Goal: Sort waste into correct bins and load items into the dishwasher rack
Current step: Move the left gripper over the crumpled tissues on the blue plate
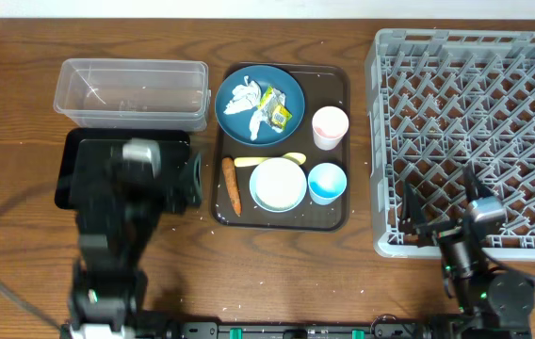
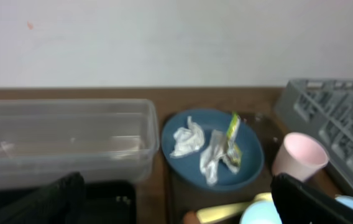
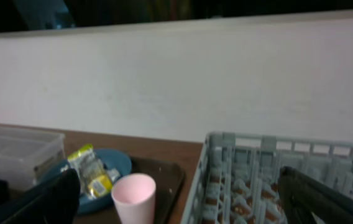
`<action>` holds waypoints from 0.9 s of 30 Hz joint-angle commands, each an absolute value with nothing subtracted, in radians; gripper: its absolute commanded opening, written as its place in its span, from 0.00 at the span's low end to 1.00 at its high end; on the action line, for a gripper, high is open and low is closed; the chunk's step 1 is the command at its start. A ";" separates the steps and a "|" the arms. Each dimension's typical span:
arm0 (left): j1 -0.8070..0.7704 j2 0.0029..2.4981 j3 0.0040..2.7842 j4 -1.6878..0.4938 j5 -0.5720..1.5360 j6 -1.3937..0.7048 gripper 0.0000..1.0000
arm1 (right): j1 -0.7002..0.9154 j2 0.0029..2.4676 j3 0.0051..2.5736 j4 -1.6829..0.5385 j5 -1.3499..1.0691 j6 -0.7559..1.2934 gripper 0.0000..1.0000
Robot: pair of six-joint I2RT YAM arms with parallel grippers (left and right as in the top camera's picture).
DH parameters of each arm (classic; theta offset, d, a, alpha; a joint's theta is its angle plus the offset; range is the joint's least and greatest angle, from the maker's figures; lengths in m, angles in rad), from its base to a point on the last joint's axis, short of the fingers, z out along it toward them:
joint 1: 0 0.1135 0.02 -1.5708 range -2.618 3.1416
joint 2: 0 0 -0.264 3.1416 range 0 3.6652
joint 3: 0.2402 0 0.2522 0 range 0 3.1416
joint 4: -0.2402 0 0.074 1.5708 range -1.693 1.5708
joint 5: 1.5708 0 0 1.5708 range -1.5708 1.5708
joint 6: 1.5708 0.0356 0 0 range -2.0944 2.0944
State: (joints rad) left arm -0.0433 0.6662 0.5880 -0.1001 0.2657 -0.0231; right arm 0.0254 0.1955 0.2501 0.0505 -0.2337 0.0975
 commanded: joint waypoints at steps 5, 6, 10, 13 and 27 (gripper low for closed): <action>-0.121 1.186 1.141 -0.389 0.313 -0.014 0.98 | 0.025 0.494 0.596 -0.159 -0.289 0.043 0.99; -0.144 1.260 1.229 -0.448 0.283 -0.012 0.98 | 0.025 0.536 0.642 -0.200 -0.294 0.043 0.99; -0.231 1.522 1.532 -0.659 0.135 -0.012 0.98 | 0.025 0.725 0.842 -0.394 -0.305 0.043 0.99; -0.286 1.694 1.710 -0.768 0.114 -0.012 0.98 | 0.025 0.857 0.981 -0.545 -0.308 0.020 0.99; -0.352 1.982 1.782 -0.663 0.080 -0.157 0.98 | 0.025 1.037 1.058 -0.672 -0.393 0.036 0.99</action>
State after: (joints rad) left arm -0.3569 1.9728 1.7622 -0.6792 0.1326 -0.0574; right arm 0.0254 1.0340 1.0370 -0.6704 -0.3645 0.0406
